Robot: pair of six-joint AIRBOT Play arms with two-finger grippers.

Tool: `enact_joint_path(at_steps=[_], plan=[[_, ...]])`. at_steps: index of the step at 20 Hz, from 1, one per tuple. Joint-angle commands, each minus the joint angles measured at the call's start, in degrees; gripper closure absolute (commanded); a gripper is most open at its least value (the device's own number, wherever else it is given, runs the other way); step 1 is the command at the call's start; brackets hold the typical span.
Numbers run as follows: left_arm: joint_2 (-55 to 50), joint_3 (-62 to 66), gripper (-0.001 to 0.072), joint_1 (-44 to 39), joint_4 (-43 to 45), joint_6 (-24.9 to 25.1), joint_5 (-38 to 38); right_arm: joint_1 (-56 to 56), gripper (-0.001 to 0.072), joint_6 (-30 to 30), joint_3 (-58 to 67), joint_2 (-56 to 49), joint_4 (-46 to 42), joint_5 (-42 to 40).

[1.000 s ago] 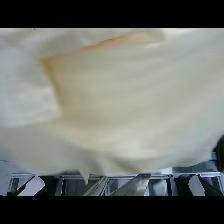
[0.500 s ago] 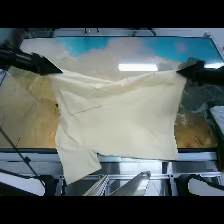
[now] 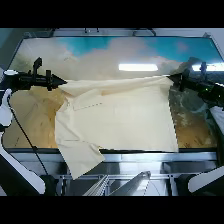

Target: Fold the shirts.

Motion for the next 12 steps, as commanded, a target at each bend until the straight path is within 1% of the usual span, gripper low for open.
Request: enact_joint_path(at_steps=[1,3,6,8,9,12], plan=[[-1.68,5.55,0.0683,0.81,-4.24,-0.09,-2.19,-1.62,0.0698,0.11,4.5,-4.09,2.58,8.76],[-1.7,9.51,0.0683,0.31,-1.36,-1.86,-6.1,-2.86,0.0698,0.07,4.52,-4.07,0.81,14.67],[-1.68,11.47,0.0683,-0.33,6.32,-5.38,-12.28,-4.17,0.0698,0.11,4.5,-4.07,-6.84,21.42],[-1.44,9.4,0.0683,-0.33,7.91,-6.54,-13.09,-4.04,0.0698,0.13,4.46,-4.07,-13.38,22.16],[-1.44,7.85,0.0694,-0.33,8.17,-6.6,-13.35,-3.56,0.0698,0.11,4.44,-4.09,-16.09,22.01],[-1.44,3.23,0.0702,-0.48,10.12,-6.64,-13.16,-1.88,0.0698,-0.13,3.98,-4.24,-21.09,19.08]])
